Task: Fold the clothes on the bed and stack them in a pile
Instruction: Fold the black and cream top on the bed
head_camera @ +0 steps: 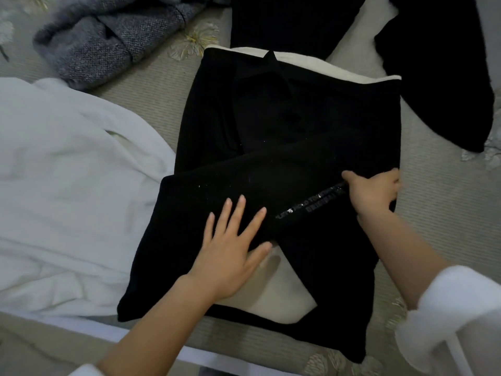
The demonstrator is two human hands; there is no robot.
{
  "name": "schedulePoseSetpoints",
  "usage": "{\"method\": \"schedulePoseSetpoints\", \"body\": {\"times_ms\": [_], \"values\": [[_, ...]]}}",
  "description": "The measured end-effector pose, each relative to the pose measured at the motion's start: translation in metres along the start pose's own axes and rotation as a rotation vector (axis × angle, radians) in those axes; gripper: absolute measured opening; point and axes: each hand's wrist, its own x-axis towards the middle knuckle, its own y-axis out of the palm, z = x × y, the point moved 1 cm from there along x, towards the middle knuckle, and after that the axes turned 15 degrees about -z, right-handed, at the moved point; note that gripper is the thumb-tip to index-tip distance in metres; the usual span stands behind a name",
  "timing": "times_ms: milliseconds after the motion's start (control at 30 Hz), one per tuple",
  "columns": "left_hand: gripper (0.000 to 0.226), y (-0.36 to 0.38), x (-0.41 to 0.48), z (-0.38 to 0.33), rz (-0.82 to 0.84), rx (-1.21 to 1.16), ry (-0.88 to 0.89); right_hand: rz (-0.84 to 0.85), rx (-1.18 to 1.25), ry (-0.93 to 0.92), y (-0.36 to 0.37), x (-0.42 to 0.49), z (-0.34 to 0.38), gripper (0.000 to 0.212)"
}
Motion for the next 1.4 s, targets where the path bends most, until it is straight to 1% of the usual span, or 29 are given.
{"method": "schedulePoseSetpoints", "body": {"times_ms": [33,67,100,133,167,200,233,300,367,533,633,700,767,833,900,933,1033,1100,1133,1200,1233,1333,1400], "values": [[0.062,0.000,0.002,0.004,-0.075,0.033,-0.034,-0.050,-0.105,-0.128,-0.001,-0.002,-0.002,0.096],[0.062,0.000,0.004,0.010,-0.152,0.084,-0.071,-0.073,-0.142,-0.310,0.000,-0.007,-0.004,0.096],[0.063,0.000,0.005,0.017,-0.206,0.135,-0.112,-0.044,-0.145,-0.505,0.003,-0.015,-0.006,0.094],[0.064,0.000,0.005,0.025,-0.233,0.168,-0.163,0.034,-0.161,-0.675,0.007,-0.024,-0.010,0.092],[0.067,0.002,0.004,0.032,-0.237,0.181,-0.216,0.134,-0.203,-0.802,0.014,-0.032,-0.014,0.092],[0.070,0.005,0.002,0.038,-0.217,0.182,-0.260,0.237,-0.268,-0.884,0.022,-0.039,-0.019,0.091],[0.073,0.009,-0.001,0.043,-0.182,0.174,-0.291,0.329,-0.353,-0.928,0.030,-0.044,-0.025,0.089],[0.081,0.021,-0.007,0.049,-0.097,0.154,-0.319,0.440,-0.506,-0.955,0.042,-0.048,-0.038,0.087],[0.086,0.031,-0.010,0.052,-0.047,0.143,-0.327,0.456,-0.562,-0.968,0.049,-0.044,-0.046,0.088],[0.088,0.038,-0.005,0.052,-0.040,0.140,-0.350,0.529,-0.595,-1.002,0.048,-0.029,-0.045,0.101],[0.087,0.037,-0.002,0.050,0.003,0.157,-0.375,0.538,-0.656,-1.005,0.046,-0.031,-0.041,0.106],[0.088,0.034,0.001,0.048,0.044,0.147,-0.379,0.534,-0.649,-0.987,0.041,-0.037,-0.038,0.104],[0.089,0.027,0.003,0.048,0.092,0.093,-0.363,0.509,-0.545,-1.007,0.024,-0.045,-0.044,0.093],[0.084,0.014,-0.004,0.050,0.137,0.038,-0.286,0.506,-0.424,-1.046,-0.008,-0.056,-0.064,0.084],[0.080,0.003,-0.023,0.053,0.163,0.046,-0.158,0.577,-0.388,-1.067,-0.041,-0.071,-0.091,0.082],[0.081,0.000,-0.037,0.053,0.173,0.069,-0.095,0.618,-0.395,-1.071,-0.055,-0.080,-0.104,0.082],[0.095,0.002,-0.082,0.052,0.216,0.150,0.066,0.694,-0.428,-1.035,-0.077,-0.111,-0.134,0.085],[0.104,0.006,-0.098,0.052,0.236,0.234,0.131,0.722,-0.491,-1.060,-0.080,-0.133,-0.152,0.090],[0.105,0.008,-0.100,0.053,0.232,0.292,0.154,0.726,-0.542,-1.089,-0.079,-0.142,-0.161,0.095],[0.098,0.010,-0.097,0.052,0.181,0.413,0.202,0.703,-0.666,-1.143,-0.073,-0.156,-0.176,0.104],[0.091,0.011,-0.094,0.051,0.156,0.456,0.229,0.670,-0.724,-1.163,-0.070,-0.160,-0.180,0.105],[0.077,0.014,-0.086,0.046,0.163,0.510,0.278,0.575,-0.870,-1.169,-0.061,-0.168,-0.174,0.093],[0.073,0.010,-0.080,0.041,0.197,0.536,0.291,0.592,-0.932,-1.168,-0.059,-0.170,-0.162,0.084]]}}
